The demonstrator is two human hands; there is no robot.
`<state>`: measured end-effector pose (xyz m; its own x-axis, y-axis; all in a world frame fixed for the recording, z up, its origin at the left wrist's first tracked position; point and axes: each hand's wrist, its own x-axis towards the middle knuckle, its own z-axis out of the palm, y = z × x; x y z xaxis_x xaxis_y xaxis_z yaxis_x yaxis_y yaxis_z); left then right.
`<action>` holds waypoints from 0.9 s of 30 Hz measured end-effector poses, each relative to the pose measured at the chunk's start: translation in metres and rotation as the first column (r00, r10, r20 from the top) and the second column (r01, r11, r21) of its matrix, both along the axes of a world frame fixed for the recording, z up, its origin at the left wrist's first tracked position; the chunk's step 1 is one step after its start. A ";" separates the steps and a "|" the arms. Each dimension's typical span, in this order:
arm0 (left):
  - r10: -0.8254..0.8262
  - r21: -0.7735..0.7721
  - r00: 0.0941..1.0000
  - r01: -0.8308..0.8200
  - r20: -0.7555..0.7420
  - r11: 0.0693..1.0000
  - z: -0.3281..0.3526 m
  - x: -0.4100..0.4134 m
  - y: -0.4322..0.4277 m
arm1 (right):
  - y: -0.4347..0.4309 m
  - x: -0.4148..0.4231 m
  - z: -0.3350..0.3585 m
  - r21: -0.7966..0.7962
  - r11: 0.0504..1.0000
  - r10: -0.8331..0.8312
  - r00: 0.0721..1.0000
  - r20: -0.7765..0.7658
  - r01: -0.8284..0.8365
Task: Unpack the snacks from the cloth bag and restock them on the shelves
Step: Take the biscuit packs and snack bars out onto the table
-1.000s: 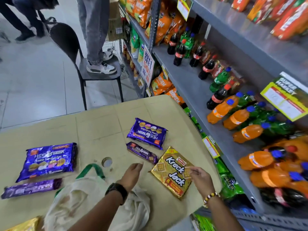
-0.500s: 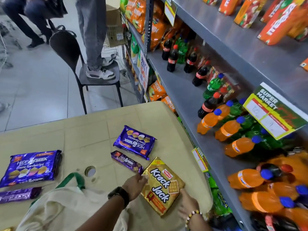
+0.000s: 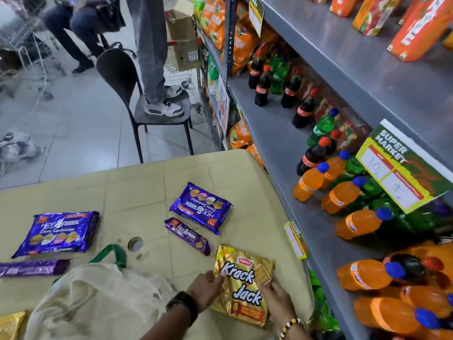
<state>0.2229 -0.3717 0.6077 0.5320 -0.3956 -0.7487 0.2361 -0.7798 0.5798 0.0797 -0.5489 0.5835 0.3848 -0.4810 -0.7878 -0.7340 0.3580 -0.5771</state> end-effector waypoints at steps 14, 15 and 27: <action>0.423 -0.192 0.900 -0.400 0.101 0.896 0.100 0.015 0.219 | 0.159 0.075 0.100 -0.034 0.958 0.283 0.923 0.259 -0.284; 0.445 -0.208 0.889 -0.418 0.104 0.884 0.104 0.017 0.238 | 0.178 0.083 0.104 -0.025 0.957 0.286 0.918 0.276 -0.290; 0.665 -0.135 0.745 -0.654 0.055 0.744 0.084 0.036 0.549 | 0.486 0.148 0.081 0.101 0.869 0.440 0.851 0.285 -0.484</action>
<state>0.2587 0.1771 0.6918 0.7530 0.0113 -0.6579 0.6102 -0.3863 0.6917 0.2272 -0.0625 0.6643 0.7203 -0.0720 -0.6899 -0.6808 0.1174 -0.7230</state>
